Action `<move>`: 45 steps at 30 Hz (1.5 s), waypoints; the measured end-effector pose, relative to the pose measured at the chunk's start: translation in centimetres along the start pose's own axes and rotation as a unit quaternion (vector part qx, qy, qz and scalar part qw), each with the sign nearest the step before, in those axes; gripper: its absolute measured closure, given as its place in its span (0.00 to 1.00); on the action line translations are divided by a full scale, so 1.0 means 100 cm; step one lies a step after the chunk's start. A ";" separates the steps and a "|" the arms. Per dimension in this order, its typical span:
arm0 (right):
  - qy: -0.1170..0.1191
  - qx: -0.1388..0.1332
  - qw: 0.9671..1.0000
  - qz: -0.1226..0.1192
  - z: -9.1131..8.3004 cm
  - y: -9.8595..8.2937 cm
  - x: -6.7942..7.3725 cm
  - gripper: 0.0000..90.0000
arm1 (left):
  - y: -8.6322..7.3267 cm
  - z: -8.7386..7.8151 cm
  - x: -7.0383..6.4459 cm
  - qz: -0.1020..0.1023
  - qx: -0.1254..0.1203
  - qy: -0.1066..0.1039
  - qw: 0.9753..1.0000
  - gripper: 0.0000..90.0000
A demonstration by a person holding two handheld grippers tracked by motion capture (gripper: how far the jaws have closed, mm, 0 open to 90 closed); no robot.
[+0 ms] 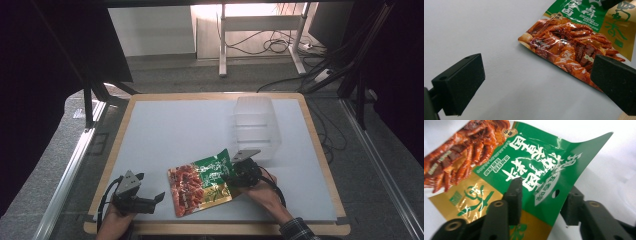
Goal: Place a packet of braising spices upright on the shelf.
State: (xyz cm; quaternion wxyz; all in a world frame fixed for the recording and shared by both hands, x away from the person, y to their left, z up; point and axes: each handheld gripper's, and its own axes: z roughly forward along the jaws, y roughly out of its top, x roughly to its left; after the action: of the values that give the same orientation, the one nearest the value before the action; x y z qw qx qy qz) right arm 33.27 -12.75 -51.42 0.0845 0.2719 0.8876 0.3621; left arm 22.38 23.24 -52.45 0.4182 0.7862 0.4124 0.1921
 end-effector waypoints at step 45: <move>0.047 -0.059 0.997 0.029 -0.046 0.044 0.000 0.99 | 0.000 0.000 0.000 -0.005 0.002 0.006 1.000 0.00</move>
State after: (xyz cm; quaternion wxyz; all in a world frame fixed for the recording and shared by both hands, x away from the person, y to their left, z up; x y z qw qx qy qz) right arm 33.50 -12.97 -45.07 0.0480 0.2744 0.8595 0.4285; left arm 22.43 23.24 -52.48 0.4152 0.7836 0.4191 0.1946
